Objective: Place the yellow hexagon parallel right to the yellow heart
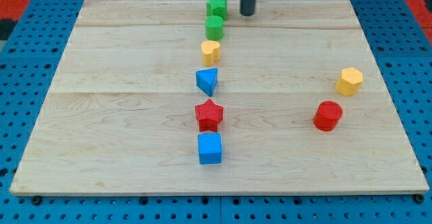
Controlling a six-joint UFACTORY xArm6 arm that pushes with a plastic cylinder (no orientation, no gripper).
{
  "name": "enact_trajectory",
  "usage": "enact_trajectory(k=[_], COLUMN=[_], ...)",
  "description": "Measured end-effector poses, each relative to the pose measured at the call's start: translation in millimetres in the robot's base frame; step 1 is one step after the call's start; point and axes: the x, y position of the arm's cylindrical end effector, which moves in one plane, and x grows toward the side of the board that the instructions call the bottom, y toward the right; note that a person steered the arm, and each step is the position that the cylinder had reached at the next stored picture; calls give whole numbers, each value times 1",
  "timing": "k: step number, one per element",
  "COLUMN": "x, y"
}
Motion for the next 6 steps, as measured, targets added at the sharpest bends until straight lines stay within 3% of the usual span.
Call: enact_trajectory(k=[1, 5, 6], x=[34, 152, 195], y=[26, 216, 218])
